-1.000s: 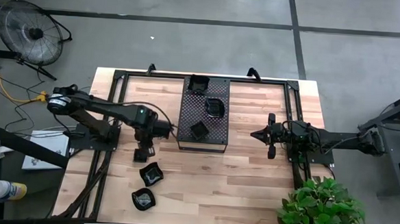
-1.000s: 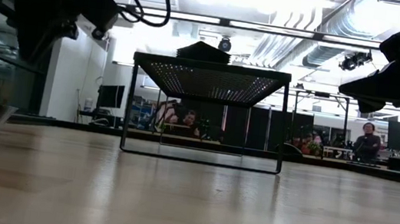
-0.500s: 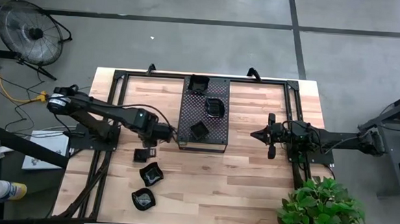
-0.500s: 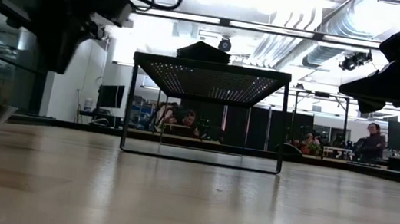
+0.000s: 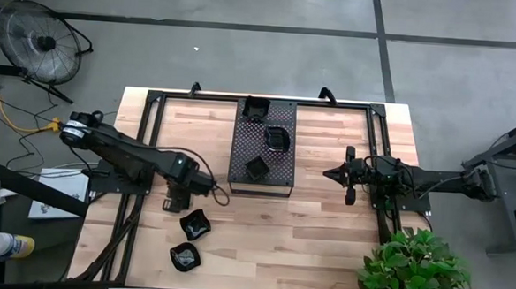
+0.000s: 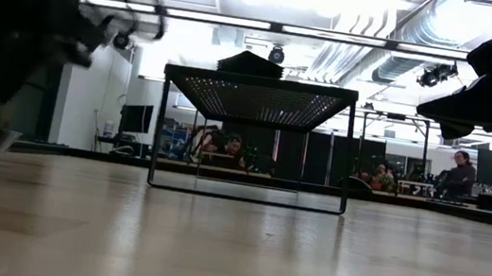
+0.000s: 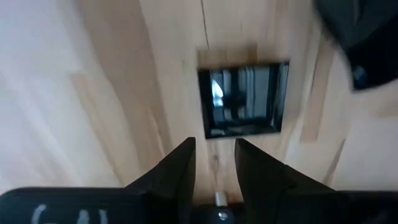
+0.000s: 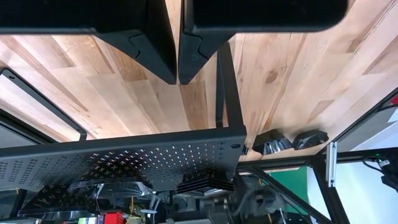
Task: Pick & Place Mini shaped plates
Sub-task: Stack the black square shape plate on top of the other black square shape plate on the shelf
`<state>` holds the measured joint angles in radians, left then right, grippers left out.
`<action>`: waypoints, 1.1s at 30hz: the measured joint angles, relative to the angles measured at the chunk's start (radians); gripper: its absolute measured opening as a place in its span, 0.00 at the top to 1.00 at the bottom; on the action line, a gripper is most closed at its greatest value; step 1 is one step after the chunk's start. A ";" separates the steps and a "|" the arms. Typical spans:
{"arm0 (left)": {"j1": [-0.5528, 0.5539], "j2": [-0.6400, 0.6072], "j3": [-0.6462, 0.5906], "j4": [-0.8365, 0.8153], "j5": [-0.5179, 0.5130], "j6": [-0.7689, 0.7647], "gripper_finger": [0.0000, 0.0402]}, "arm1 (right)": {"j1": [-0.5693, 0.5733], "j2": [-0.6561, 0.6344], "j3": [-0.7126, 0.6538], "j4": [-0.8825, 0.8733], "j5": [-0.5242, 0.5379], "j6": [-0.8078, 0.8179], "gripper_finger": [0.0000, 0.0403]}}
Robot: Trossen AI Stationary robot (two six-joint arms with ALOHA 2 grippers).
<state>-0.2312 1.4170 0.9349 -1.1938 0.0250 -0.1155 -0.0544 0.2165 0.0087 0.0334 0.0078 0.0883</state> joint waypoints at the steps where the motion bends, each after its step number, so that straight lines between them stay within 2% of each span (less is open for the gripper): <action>1: 0.001 0.000 -0.023 0.004 0.015 0.008 0.73 | 0.000 0.000 0.000 0.000 0.000 0.000 0.97; 7: 0.002 0.000 -0.118 0.098 0.048 0.071 0.73 | 0.000 0.000 0.000 0.000 0.000 0.000 0.97; 15: 0.034 -0.014 -0.130 0.160 0.057 0.165 0.73 | 0.000 0.000 0.000 0.000 0.000 0.000 0.97; 19: 0.107 -0.084 -0.156 0.183 0.074 0.210 0.73 | 0.000 0.000 0.000 0.000 0.000 0.000 0.97; 26: 0.210 -0.278 -0.275 0.297 0.200 0.260 0.73 | 0.000 0.000 0.000 0.000 0.000 0.000 0.97; 33: 0.224 -0.327 -0.356 0.317 0.206 0.251 0.73 | 0.000 0.000 0.000 0.000 0.000 0.000 0.97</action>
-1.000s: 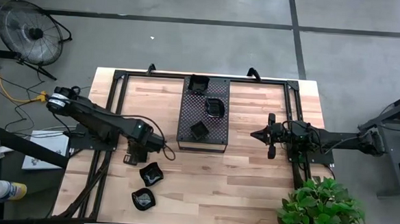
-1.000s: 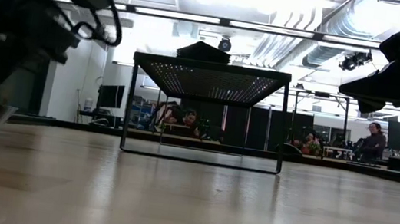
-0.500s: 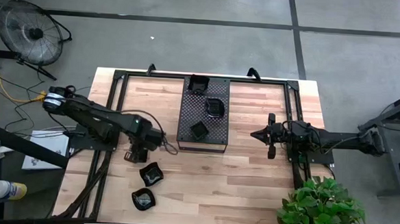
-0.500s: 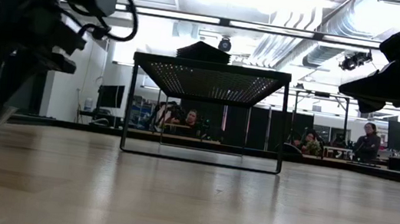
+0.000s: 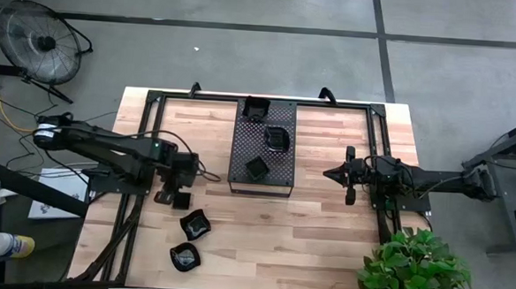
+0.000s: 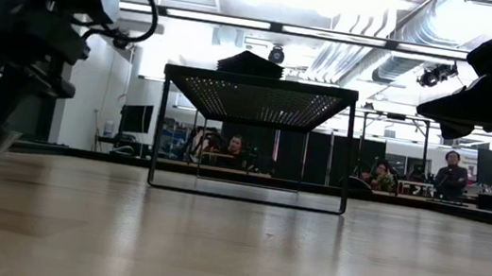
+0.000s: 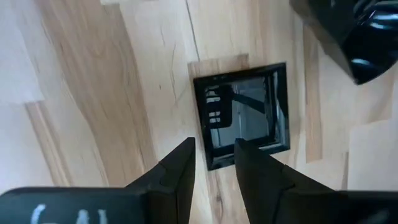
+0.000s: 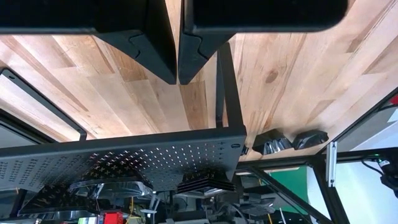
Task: Pick & Place Mini shaped plates
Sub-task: Stack the black square shape plate on top of the other black square shape plate on the shelf
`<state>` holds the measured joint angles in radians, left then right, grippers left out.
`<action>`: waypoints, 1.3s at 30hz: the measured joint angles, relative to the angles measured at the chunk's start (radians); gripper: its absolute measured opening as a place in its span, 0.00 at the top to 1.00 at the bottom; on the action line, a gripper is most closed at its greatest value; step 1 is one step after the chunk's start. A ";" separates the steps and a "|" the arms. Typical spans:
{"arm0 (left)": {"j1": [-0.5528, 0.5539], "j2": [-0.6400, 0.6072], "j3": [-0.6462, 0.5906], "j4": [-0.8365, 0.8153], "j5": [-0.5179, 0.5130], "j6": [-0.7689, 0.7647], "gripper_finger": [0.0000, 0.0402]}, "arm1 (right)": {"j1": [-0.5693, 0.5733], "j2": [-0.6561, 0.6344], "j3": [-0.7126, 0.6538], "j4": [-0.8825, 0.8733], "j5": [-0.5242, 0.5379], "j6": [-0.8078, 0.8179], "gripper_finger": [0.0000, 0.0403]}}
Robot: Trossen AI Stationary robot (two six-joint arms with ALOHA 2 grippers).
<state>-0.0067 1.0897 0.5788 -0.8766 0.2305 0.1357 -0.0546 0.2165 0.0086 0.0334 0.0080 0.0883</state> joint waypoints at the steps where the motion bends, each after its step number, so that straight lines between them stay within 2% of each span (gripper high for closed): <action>1: 0.000 0.000 -0.008 0.005 -0.001 -0.001 0.73 | 0.000 0.000 0.000 0.000 0.000 0.000 0.97; 13: 0.000 0.008 -0.019 0.036 -0.031 -0.021 0.73 | 0.000 0.000 0.000 0.000 0.000 0.000 0.97; 25: 0.000 0.085 -0.019 0.052 -0.038 -0.024 0.73 | 0.000 0.000 0.000 0.000 0.000 0.000 0.97; 39: 0.000 0.113 -0.018 0.078 0.000 -0.012 0.73 | 0.000 0.000 0.000 0.000 0.000 0.000 0.97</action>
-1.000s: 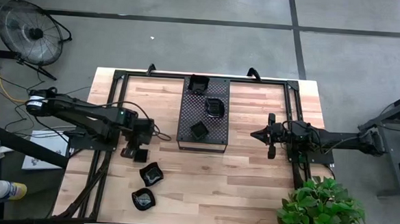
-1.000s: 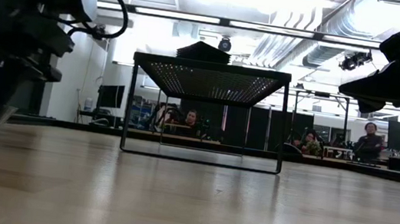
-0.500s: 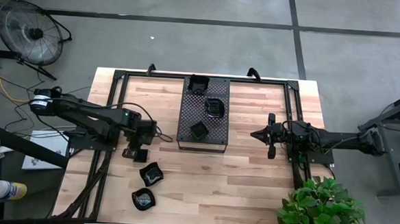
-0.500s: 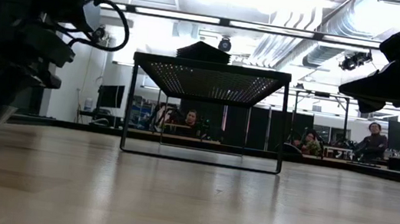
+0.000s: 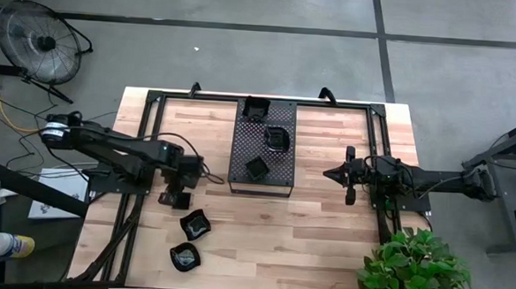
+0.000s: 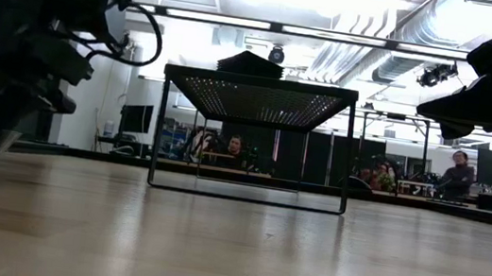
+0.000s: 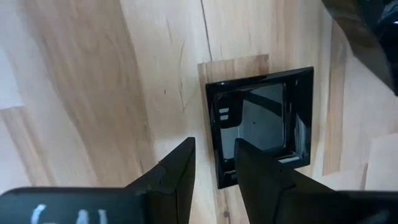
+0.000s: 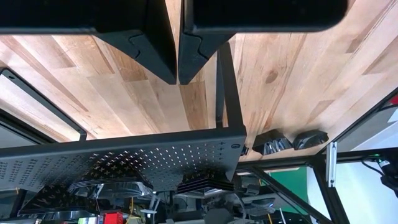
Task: Pick & Place Mini shaped plates
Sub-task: Stack the black square shape plate on top of the other black square shape plate on the shelf
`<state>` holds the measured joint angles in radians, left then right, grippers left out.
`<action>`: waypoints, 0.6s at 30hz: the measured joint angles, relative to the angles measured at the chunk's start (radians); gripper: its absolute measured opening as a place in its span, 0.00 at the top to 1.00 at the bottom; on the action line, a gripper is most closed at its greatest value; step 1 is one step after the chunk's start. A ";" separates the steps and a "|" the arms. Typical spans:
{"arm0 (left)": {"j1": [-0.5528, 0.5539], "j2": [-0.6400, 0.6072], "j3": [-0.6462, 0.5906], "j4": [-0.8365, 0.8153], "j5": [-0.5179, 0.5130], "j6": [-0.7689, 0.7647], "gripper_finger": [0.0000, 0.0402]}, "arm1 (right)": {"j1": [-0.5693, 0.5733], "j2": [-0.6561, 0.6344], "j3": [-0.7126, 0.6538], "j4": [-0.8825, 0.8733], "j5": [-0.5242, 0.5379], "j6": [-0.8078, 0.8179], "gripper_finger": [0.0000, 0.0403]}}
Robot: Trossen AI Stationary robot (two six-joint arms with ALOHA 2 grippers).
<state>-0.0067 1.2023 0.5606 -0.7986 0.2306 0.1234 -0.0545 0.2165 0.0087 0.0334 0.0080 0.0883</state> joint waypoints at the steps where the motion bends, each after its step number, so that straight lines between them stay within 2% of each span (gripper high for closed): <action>1: 0.000 0.008 0.000 0.001 0.003 0.000 0.73 | 0.000 0.000 0.000 0.000 0.000 0.000 0.97; 14: 0.000 0.040 0.000 0.015 -0.004 0.003 0.73 | 0.000 0.000 0.000 0.000 0.000 0.000 0.97; 18: 0.000 0.040 0.000 0.015 -0.003 0.003 0.77 | 0.000 0.000 0.000 0.000 0.000 0.000 0.97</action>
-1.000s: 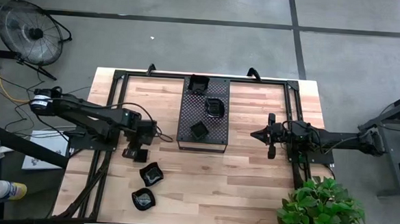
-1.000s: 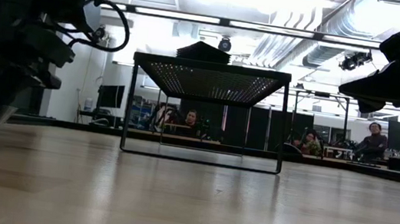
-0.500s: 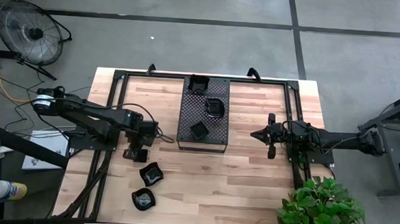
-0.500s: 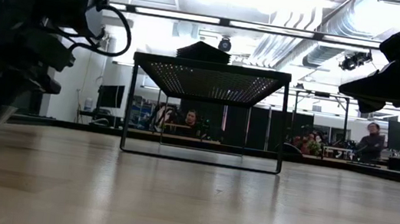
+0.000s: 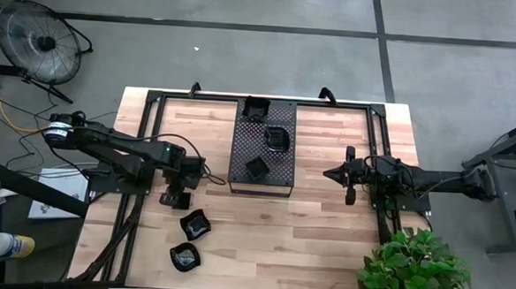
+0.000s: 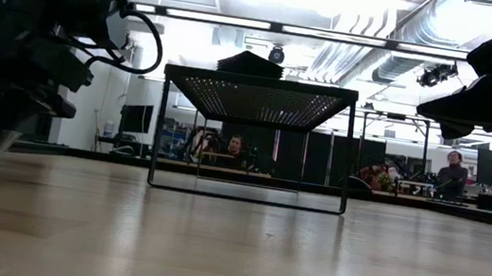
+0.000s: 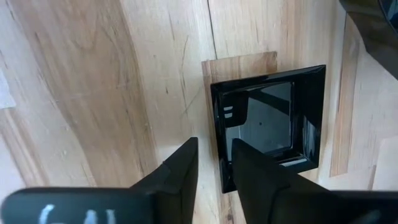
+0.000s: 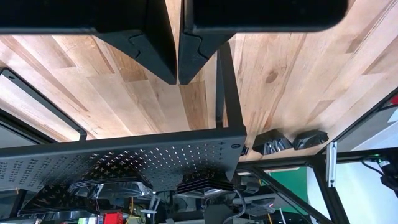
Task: Pick & Place Mini shaped plates
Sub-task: Stack the black square shape plate on top of the other black square shape plate on the shelf
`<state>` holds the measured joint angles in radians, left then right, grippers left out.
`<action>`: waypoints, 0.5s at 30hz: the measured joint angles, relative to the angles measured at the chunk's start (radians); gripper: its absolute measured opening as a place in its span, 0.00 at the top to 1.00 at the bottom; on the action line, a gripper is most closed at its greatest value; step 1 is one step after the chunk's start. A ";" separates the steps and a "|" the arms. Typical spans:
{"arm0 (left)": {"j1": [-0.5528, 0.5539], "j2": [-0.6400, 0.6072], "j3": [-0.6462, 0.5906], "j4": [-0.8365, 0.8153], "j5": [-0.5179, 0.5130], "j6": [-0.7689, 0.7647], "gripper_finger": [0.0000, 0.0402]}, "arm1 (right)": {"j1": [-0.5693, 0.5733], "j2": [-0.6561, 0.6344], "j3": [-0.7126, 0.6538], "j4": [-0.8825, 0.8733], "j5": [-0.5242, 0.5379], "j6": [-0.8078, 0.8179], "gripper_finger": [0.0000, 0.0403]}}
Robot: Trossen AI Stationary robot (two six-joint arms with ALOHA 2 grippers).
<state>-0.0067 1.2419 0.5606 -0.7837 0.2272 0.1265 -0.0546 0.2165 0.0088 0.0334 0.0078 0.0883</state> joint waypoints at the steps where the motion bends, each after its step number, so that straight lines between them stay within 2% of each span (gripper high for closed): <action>1: 0.000 0.000 0.000 0.000 0.000 0.000 0.78 | 0.000 0.000 0.000 0.000 0.000 0.000 0.97; 10: 0.000 -0.001 0.000 -0.001 0.003 -0.005 0.96 | 0.000 0.000 0.000 0.000 0.000 0.000 0.97; 15: 0.000 -0.001 0.002 -0.001 0.003 -0.004 0.99 | 0.000 0.000 0.000 0.000 0.000 0.000 0.97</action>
<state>-0.0067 1.2407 0.5621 -0.7849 0.2298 0.1223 -0.0546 0.2165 0.0086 0.0334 0.0078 0.0883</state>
